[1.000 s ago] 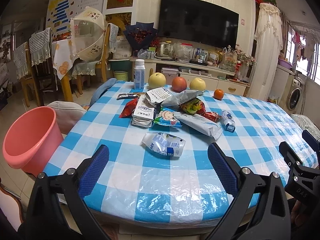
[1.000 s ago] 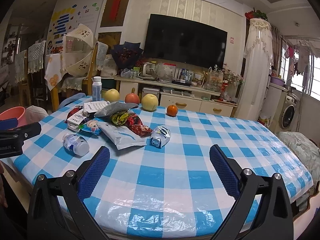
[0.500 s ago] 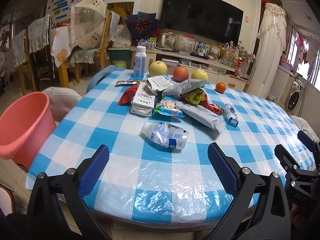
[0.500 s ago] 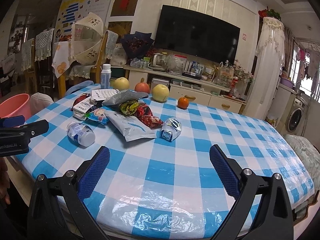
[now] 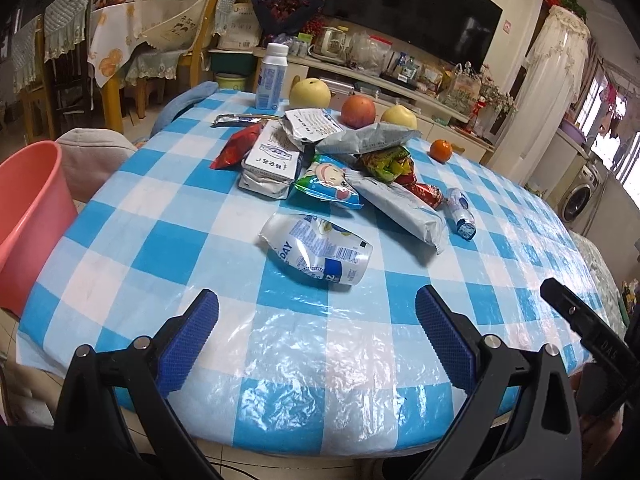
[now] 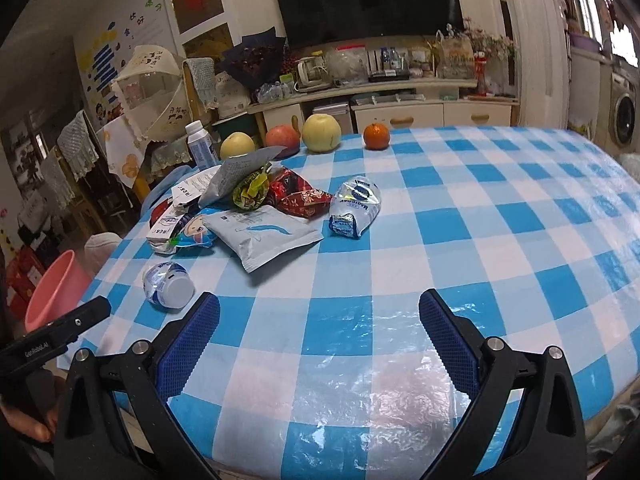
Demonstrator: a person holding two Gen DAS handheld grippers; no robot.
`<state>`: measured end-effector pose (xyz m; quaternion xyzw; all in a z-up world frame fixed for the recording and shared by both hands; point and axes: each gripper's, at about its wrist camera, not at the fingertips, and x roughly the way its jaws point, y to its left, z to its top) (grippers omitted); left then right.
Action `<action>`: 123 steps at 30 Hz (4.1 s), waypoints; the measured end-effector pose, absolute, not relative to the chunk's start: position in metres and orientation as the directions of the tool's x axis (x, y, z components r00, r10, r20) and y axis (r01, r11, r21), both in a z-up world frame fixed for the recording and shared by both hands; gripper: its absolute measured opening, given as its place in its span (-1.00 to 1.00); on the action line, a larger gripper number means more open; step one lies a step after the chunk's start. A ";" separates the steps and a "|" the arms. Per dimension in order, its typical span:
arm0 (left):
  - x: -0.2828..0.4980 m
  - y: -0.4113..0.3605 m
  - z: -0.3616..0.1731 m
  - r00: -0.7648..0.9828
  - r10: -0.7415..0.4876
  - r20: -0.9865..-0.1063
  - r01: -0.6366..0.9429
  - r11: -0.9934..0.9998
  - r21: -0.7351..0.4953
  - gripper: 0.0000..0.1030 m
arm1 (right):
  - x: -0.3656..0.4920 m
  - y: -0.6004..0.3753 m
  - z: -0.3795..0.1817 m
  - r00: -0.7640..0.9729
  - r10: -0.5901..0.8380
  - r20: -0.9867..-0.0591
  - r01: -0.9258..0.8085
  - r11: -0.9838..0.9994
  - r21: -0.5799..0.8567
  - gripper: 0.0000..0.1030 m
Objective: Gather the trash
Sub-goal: 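Grasp the clear plastic bottle with the left gripper while the right gripper grasps the feather-print wipes pack, then carry the bottle and wipes pack over the pink bucket and release both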
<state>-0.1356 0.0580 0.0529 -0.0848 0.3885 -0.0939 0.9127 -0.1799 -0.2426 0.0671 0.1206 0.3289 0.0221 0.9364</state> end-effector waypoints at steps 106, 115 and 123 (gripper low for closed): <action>-0.026 0.075 0.012 0.538 -0.094 -0.838 0.083 0.995 -0.058 0.26 | 0.018 -0.138 0.008 0.535 0.205 -0.820 -0.278 0.959 0.057 0.92; -0.021 0.087 0.013 0.534 -0.169 -0.829 0.072 0.985 -0.155 0.25 | 0.007 -0.143 0.015 0.509 0.252 -0.823 -0.303 0.947 0.103 0.53; -0.024 0.100 0.027 0.574 -0.179 -0.799 0.047 0.981 -0.186 0.25 | -0.018 -0.140 0.022 0.533 0.235 -0.813 -0.293 0.952 0.083 0.47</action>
